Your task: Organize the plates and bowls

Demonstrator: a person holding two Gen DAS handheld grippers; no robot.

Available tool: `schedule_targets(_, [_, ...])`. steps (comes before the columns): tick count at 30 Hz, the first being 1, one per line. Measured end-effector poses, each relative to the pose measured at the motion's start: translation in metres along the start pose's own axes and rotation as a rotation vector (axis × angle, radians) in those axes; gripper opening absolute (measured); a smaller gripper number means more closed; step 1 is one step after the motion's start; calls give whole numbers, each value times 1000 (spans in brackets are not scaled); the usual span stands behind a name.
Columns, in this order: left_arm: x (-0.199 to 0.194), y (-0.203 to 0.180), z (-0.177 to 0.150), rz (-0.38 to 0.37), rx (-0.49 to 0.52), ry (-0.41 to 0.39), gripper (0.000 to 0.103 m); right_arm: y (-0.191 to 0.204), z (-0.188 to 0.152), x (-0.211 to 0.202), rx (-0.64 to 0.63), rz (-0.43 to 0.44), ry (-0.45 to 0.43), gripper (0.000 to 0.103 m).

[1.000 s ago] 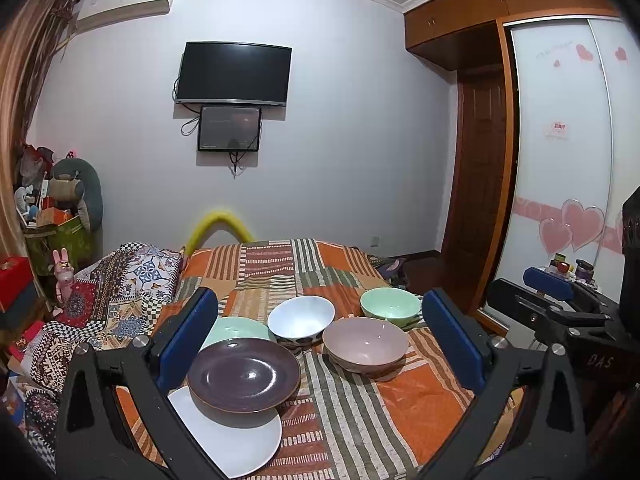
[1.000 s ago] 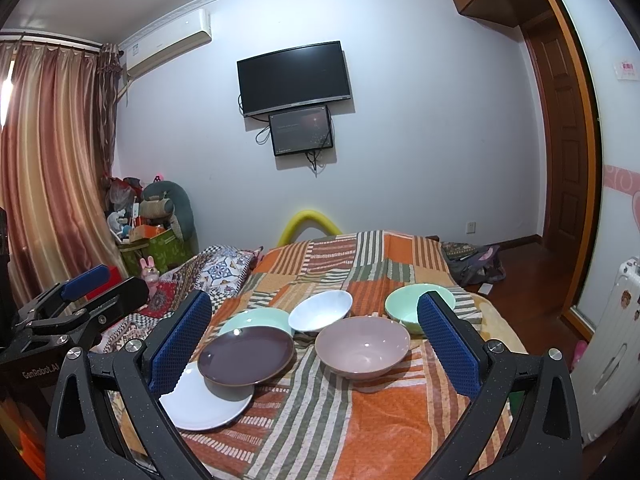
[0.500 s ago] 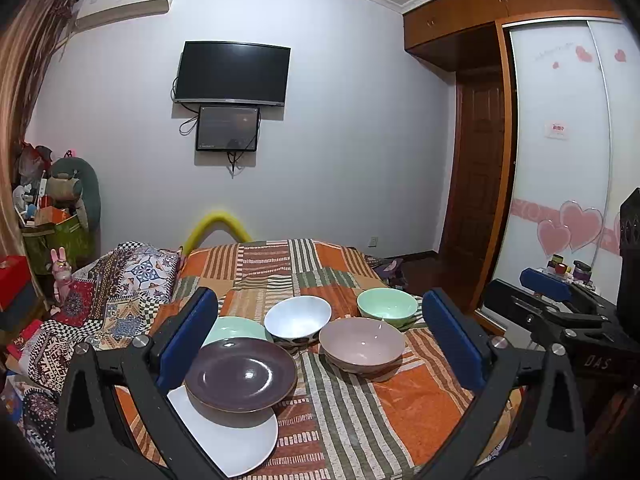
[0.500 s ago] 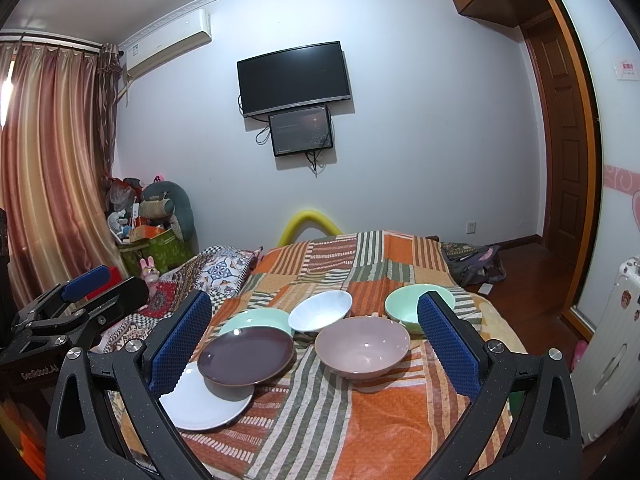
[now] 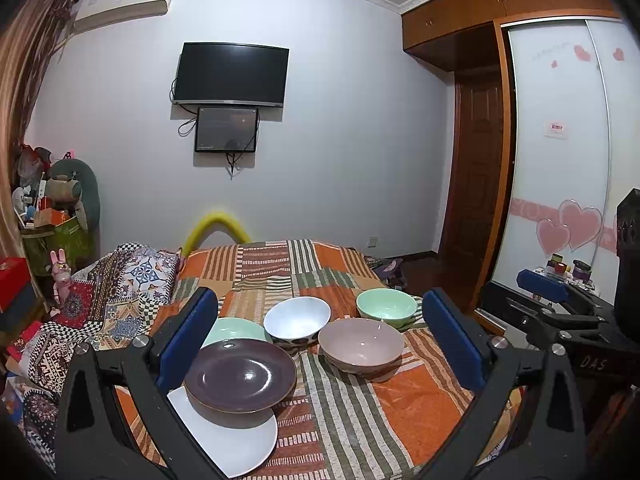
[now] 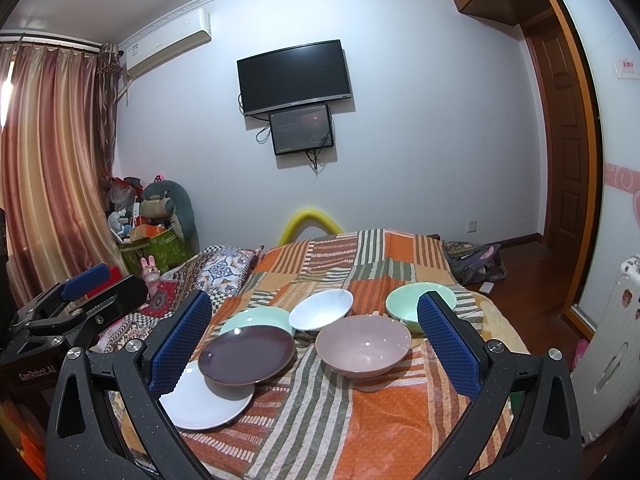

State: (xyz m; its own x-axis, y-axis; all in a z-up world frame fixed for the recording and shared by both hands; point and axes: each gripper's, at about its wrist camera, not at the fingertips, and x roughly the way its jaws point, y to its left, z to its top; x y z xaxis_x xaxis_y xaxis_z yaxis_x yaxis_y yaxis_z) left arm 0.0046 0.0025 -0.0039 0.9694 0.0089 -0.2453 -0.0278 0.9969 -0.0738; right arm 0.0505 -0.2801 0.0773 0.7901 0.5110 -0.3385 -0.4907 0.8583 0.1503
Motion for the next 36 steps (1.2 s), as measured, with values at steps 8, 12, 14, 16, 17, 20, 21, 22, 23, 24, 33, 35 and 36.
schedule_targets(8, [0, 1, 1, -3, -1, 2, 103, 2, 0, 0, -4, 4, 4, 103])
schedule_targets(12, [1, 2, 1, -3, -2, 4, 103, 4, -1, 3, -4, 6, 9, 103])
schedule_targets(14, [3, 3, 1, -3, -2, 9, 103, 3, 0, 5, -3, 9, 12, 103])
schedule_targets(16, [6, 5, 0, -7, -2, 15, 103, 4, -1, 8, -1, 10, 17, 103])
schedule_targets(17, [8, 7, 0, -8, -2, 22, 103, 4, -1, 9, 0, 11, 20, 103])
schedule_targets(20, [14, 12, -2, -12, -4, 35, 103, 6, -3, 17, 3, 22, 38, 103])
schedule_targets(21, [17, 14, -3, -10, -2, 41, 103, 7, -4, 21, 0, 27, 46, 103])
schedule_targets(22, [20, 16, -5, -1, -1, 46, 103, 8, -5, 23, -2, 28, 50, 103])
schedule_targets(23, [22, 19, -7, 10, -1, 50, 103, 9, -6, 26, -5, 31, 55, 103])
schedule_targets(24, [26, 23, -8, 22, -1, 54, 103, 12, -7, 31, -11, 36, 67, 102])
schedule_targets(33, [66, 74, -24, 71, -68, 169, 88, 22, -16, 72, -20, 73, 160, 87])
schedule_targets(35, [77, 90, -28, 87, -97, 198, 87, 23, -18, 85, -12, 89, 191, 82])
schedule_targets(36, [81, 97, -30, 98, -104, 209, 87, 23, -19, 90, -6, 96, 203, 80])
